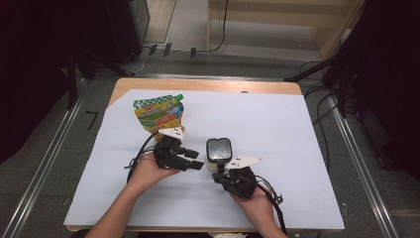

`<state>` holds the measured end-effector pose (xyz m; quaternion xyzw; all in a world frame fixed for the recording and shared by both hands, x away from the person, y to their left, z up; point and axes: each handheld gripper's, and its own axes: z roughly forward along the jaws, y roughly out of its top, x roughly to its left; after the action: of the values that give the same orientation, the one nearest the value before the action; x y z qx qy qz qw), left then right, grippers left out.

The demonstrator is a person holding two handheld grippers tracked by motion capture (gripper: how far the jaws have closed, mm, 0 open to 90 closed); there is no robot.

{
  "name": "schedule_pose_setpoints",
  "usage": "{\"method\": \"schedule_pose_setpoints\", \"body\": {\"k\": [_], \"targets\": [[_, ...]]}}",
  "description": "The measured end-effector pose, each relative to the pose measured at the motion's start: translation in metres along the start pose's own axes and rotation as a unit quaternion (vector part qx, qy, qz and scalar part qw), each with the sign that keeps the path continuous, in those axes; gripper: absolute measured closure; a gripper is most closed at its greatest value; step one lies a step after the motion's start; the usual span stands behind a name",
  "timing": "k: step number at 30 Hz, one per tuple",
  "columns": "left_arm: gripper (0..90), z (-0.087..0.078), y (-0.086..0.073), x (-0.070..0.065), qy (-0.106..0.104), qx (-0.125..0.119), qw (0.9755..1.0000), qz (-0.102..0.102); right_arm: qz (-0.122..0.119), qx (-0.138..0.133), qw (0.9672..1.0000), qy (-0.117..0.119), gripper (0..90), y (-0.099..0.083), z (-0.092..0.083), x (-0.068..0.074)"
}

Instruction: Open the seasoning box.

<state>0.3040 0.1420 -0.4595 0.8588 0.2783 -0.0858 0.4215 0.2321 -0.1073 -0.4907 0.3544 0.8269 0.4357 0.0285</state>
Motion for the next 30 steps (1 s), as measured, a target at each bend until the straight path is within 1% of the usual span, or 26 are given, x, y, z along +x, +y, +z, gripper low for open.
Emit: {"method": "schedule_pose_setpoints", "body": {"k": [5,9,17,20,25,26,30], "targets": [[46.2,0.000,0.000,0.000,-0.001,0.000,1.0000,0.000,0.001,0.003,1.0000,-0.005,90.0,-0.001,-0.005,-0.005],[46.7,0.000,0.000,0.001,-0.003,0.001,1.0000,-0.001,-0.007,0.004,0.9999,-0.009,90.0,-0.003,-0.010,-0.011],[46.8,0.002,0.000,0.000,-0.006,0.004,1.0000,0.000,0.022,0.000,0.9997,-0.012,90.0,-0.005,-0.027,-0.029],[46.8,0.003,0.000,0.000,-0.006,0.005,1.0000,-0.001,0.028,-0.005,0.9995,-0.014,90.0,-0.005,-0.032,-0.036],[46.4,0.005,0.000,-0.001,-0.006,0.007,1.0000,0.002,0.044,-0.011,0.9986,-0.026,90.0,-0.005,-0.041,-0.052],[45.5,0.006,0.000,-0.001,-0.004,0.008,1.0000,0.003,0.046,-0.011,0.9985,-0.026,90.0,-0.005,-0.042,-0.054],[42.3,0.009,0.000,-0.002,-0.006,0.006,1.0000,0.005,0.048,-0.010,0.9982,-0.034,90.0,-0.004,-0.047,-0.060]]}}
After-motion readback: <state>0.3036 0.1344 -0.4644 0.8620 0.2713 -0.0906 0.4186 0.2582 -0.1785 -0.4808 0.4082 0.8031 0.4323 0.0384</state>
